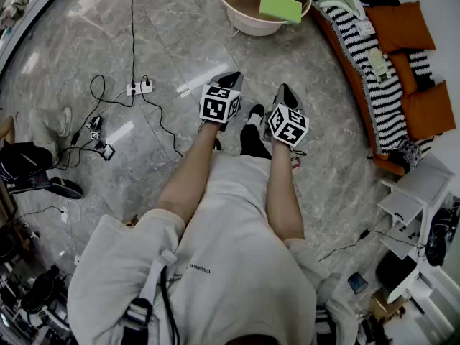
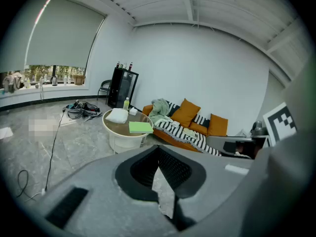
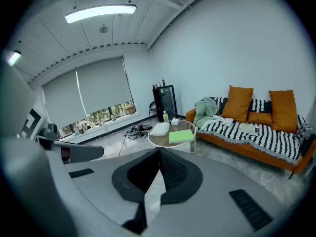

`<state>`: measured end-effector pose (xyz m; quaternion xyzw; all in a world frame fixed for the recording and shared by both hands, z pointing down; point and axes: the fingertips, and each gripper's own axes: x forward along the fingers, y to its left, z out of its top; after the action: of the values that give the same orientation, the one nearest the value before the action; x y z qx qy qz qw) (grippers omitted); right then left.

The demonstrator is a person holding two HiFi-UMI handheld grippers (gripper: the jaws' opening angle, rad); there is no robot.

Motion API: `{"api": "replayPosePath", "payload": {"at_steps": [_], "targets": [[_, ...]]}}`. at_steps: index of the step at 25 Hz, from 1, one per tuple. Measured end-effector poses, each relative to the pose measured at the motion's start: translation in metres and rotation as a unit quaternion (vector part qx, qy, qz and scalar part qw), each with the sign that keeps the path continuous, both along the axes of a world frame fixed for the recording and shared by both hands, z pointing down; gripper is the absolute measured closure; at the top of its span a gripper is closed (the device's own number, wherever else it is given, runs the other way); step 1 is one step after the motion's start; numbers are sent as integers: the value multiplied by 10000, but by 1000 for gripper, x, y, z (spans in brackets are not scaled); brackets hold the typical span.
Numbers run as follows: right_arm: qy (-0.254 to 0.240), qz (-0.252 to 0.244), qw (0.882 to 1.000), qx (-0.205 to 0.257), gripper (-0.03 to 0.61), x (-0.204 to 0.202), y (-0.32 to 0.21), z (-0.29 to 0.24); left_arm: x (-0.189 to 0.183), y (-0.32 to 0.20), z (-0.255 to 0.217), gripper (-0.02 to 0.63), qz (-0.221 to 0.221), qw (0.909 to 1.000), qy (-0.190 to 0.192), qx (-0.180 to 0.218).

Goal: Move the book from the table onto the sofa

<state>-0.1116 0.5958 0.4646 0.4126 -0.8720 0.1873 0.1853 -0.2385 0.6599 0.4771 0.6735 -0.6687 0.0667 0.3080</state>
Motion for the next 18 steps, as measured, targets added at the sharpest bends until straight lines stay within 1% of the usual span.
{"api": "replayPosePath", "payload": {"at_steps": [3, 5, 9, 13, 18], "targets": [[18, -54, 10000, 16, 572, -11, -29, -4, -7, -24, 0, 604, 13, 10000, -8, -58], [41, -113, 9999, -23, 572, -18, -45, -2, -10, -36, 7, 604, -25, 9998, 43, -184], [141, -338, 9993, -107, 572, -34, -82, 5, -21, -66, 17, 603, -93, 9993, 60, -349], [162, -308, 9993, -140, 572, -29, -120, 5, -27, -106, 5, 604, -220, 9994, -80, -260], [-109, -394, 9988, -258, 572, -27, -161, 0, -26, -149, -6, 604, -263, 9989, -318, -211]]}}
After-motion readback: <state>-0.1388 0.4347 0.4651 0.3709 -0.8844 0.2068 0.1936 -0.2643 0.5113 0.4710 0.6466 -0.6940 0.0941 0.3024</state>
